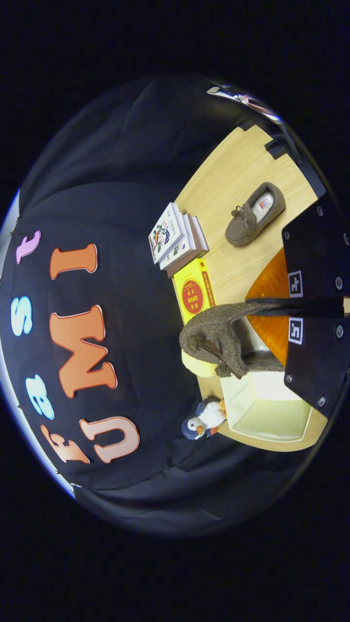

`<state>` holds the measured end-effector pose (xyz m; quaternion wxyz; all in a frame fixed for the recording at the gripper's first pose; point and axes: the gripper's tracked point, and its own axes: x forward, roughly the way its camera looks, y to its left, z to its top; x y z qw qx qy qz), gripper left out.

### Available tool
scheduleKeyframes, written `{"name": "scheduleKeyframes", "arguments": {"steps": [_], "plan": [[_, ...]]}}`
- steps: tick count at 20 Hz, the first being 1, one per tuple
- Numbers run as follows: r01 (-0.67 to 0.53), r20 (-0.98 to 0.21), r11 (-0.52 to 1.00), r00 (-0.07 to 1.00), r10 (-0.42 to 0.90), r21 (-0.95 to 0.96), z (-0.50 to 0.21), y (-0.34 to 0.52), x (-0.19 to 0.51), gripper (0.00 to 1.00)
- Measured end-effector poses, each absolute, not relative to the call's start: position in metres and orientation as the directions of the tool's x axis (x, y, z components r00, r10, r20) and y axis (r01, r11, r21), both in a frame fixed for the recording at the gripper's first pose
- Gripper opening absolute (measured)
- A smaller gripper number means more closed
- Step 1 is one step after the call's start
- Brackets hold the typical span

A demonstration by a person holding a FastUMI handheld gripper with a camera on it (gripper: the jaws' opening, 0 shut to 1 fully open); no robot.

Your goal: Open the storage box then place both shoes into the box .Put the left shoe in first, then the right shoe, with the right side of both shoes facing outward in a uniform manner.

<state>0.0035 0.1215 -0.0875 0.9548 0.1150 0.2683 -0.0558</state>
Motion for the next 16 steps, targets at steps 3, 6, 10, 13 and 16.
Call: {"name": "scheduleKeyframes", "arguments": {"steps": [3, 6, 10, 13, 16], "plan": [[0.138, -0.51, 0.965, 0.86, -0.004, 0.224, -0.077, 0.158, 0.01, 0.01], [0.098, -0.519, 0.964, 0.854, 0.047, 0.248, -0.078, 0.197, 0.015, 0.01], [0.052, -0.542, 0.965, 0.835, 0.099, 0.258, -0.094, 0.244, 0.018, 0.01], [0.026, -0.572, 0.965, 0.809, 0.134, 0.262, -0.115, 0.276, 0.019, 0.01], [0.018, -0.605, 0.964, 0.781, 0.152, 0.266, -0.142, 0.3, 0.017, 0.01]]}}
